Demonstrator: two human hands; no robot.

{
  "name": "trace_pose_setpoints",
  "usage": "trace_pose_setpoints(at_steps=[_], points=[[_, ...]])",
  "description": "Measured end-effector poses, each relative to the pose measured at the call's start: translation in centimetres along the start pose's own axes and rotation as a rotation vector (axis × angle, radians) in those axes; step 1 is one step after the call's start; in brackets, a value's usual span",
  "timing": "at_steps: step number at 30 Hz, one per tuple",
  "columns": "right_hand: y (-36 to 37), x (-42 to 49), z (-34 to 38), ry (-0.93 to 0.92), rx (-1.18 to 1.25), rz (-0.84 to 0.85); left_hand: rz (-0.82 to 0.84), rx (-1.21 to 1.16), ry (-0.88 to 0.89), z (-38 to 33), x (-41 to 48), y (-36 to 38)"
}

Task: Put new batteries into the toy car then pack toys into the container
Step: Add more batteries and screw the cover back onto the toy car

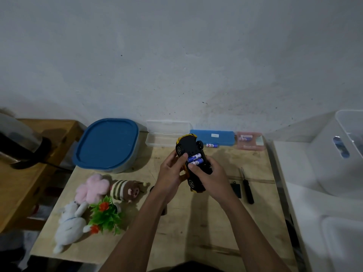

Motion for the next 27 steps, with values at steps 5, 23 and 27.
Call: trace_pose_setpoints(at_steps=[5,23,27], points=[[-0.3,0.6,-0.3,0.041,0.038,-0.017,0.024,0.005,-0.021,0.2,0.6,0.1],[-6.4,14.6,-4.1,-0.137,-1.015,-0.045,-0.107,-0.083,-0.179,1.7,4.5,-2.0],[-5.8,15.8,-3.9,-0.182,-1.454,0.006,-0.112,-0.099,-0.173,1.5,4.7,-2.3]])
Point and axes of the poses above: each hand's wrist, its own x-axis towards the middle knuckle, its own y-axis out of the palm, z = x × y, the point moved 1 cm from there along x, towards the middle knuckle, and after that the axes turned 10 degrees about x, right-handed, at the moved point
